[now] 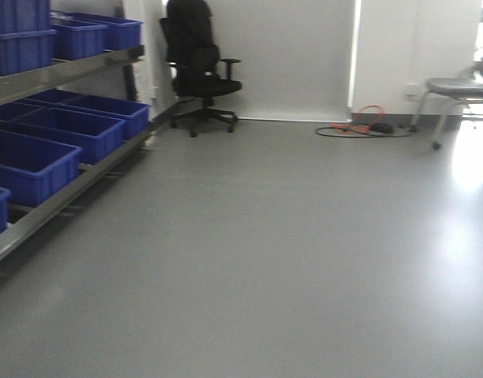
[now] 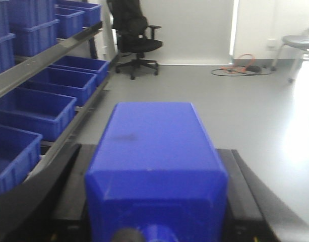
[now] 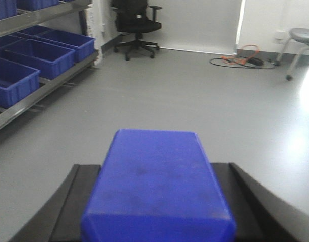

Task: Pick and sort blue part to right shelf
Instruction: 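Drive the base toward the rack of blue bins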

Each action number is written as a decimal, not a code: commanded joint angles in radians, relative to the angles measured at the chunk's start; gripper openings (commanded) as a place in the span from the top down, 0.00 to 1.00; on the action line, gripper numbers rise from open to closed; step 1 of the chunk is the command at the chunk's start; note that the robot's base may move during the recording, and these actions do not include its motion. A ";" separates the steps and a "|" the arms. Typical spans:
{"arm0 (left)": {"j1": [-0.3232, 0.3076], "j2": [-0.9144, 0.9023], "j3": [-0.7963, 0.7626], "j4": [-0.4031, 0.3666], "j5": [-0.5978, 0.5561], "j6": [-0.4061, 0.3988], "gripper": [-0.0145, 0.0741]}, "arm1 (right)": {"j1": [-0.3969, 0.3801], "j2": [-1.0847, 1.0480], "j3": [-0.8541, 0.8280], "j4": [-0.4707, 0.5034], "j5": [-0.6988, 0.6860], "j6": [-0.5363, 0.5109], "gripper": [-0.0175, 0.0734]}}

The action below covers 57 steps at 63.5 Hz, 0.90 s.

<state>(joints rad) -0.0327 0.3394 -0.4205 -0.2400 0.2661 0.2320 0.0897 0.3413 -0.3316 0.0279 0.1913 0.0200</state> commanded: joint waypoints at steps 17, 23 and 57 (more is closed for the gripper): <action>0.000 0.007 -0.030 -0.007 -0.094 -0.002 0.40 | -0.004 0.005 -0.030 -0.010 -0.091 -0.006 0.34; 0.000 0.007 -0.030 -0.007 -0.094 -0.002 0.40 | -0.004 0.005 -0.030 -0.010 -0.091 -0.006 0.34; 0.000 0.007 -0.030 -0.007 -0.094 -0.002 0.40 | -0.004 0.005 -0.030 -0.010 -0.091 -0.006 0.34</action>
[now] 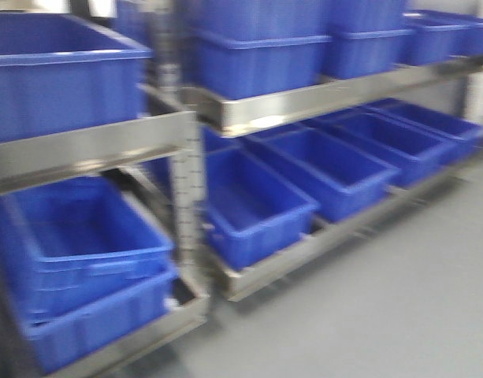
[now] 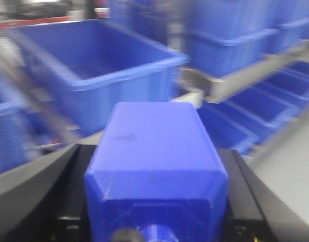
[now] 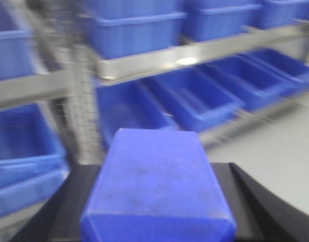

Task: Pick and sort blue part to right shelf
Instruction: 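Drive the base toward the rack of blue bins, then stop at the rack and hold both bottles over the blue bins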

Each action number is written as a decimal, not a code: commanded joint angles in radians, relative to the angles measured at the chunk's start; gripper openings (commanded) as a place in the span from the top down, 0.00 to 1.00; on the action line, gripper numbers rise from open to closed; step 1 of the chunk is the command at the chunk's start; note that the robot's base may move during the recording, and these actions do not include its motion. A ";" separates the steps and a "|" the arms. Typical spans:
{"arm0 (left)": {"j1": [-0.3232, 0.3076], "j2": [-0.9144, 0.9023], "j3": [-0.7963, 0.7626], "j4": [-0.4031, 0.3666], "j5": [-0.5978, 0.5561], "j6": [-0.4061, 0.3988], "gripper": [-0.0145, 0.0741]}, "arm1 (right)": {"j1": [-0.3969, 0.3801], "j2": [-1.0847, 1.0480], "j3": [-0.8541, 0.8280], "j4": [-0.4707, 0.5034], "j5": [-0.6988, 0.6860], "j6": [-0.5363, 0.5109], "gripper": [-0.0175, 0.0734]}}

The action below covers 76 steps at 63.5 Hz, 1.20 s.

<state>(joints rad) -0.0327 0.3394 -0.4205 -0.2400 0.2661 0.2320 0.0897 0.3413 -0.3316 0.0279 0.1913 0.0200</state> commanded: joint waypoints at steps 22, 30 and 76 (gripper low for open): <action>0.000 0.007 -0.030 -0.007 -0.094 -0.002 0.40 | -0.004 0.005 -0.030 -0.010 -0.091 -0.006 0.34; 0.000 0.007 -0.030 -0.007 -0.094 -0.002 0.40 | -0.004 0.005 -0.030 -0.010 -0.091 -0.006 0.34; 0.000 0.007 -0.030 -0.007 -0.094 -0.002 0.40 | -0.004 0.005 -0.030 -0.010 -0.091 -0.006 0.34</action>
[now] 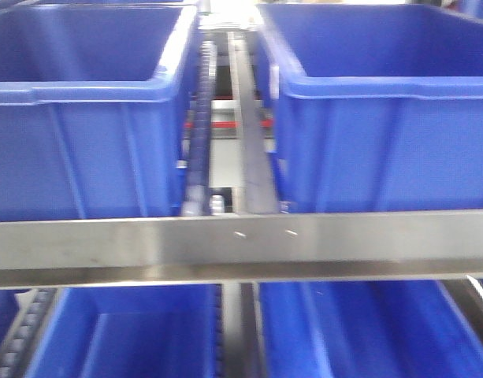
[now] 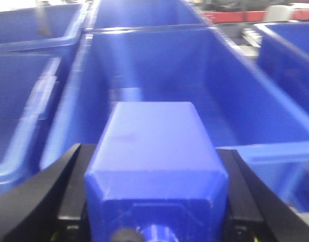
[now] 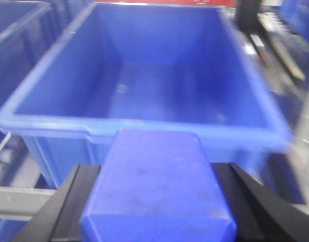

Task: Pick and sort blue part to right shelf
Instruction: 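Stop at the rack and hold both bottles over the blue bins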

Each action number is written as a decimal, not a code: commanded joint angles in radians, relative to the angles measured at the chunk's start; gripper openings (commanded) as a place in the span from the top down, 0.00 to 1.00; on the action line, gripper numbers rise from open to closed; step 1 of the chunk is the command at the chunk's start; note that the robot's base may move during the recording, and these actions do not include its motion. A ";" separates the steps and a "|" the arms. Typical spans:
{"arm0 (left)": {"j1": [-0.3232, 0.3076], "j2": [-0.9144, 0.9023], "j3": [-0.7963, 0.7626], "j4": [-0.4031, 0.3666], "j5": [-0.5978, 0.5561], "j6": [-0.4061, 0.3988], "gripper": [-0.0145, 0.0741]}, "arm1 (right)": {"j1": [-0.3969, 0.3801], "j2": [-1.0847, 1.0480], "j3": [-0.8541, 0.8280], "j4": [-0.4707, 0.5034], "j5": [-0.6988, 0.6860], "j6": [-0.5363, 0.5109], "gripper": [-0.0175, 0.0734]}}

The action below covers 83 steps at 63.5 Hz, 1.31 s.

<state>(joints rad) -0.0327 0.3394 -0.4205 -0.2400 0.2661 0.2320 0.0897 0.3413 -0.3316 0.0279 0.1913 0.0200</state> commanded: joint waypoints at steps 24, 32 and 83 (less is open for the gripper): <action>0.000 0.007 -0.030 -0.007 -0.094 -0.002 0.40 | -0.004 0.005 -0.030 -0.010 -0.091 -0.006 0.34; 0.000 0.007 -0.030 -0.007 -0.094 -0.002 0.40 | -0.004 0.005 -0.030 -0.010 -0.091 -0.006 0.34; 0.000 0.007 -0.030 -0.007 -0.094 -0.002 0.40 | -0.004 0.005 -0.030 -0.010 -0.104 -0.006 0.34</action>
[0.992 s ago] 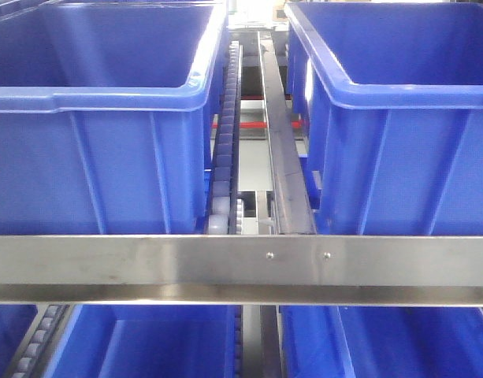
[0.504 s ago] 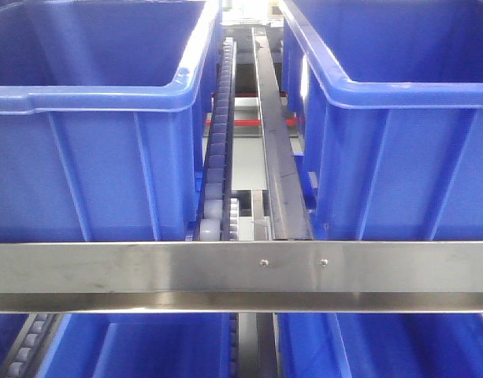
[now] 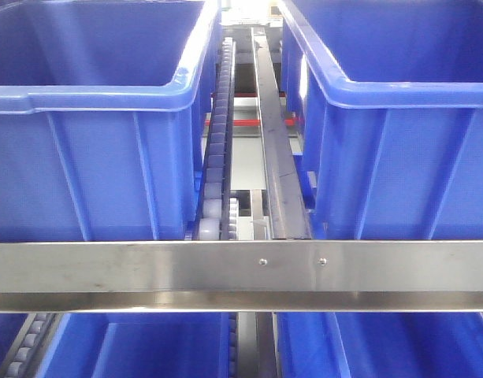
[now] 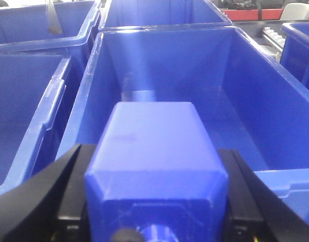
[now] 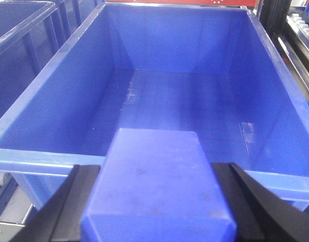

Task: Pick and sort blue part to right shelf
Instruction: 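Stop at the rack and hold both bottles over the blue bins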

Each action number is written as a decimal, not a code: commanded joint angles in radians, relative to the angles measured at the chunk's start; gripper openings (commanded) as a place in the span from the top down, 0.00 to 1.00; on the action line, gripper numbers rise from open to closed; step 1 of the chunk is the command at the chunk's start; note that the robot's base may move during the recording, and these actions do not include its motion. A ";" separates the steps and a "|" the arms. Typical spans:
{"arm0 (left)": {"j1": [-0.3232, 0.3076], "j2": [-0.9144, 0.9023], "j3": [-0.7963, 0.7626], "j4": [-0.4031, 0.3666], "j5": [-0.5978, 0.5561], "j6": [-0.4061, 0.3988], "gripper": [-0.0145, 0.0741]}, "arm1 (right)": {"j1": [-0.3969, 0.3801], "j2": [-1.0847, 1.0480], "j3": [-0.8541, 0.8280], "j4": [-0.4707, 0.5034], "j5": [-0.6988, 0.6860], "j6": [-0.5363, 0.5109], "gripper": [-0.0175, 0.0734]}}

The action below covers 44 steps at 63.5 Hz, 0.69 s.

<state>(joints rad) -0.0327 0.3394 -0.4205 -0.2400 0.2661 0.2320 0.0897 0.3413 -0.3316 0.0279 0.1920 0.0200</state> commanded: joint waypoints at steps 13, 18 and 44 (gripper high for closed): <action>0.000 0.008 -0.030 -0.009 -0.094 -0.002 0.40 | -0.004 0.005 -0.030 -0.010 -0.104 -0.006 0.34; 0.000 0.008 -0.030 -0.009 -0.094 -0.002 0.40 | -0.004 0.005 -0.030 -0.010 -0.103 -0.006 0.34; 0.000 0.044 -0.057 -0.011 -0.112 -0.002 0.40 | -0.003 0.020 -0.062 -0.010 -0.108 -0.005 0.34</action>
<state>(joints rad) -0.0327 0.3488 -0.4223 -0.2400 0.2617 0.2320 0.0897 0.3413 -0.3364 0.0279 0.1822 0.0200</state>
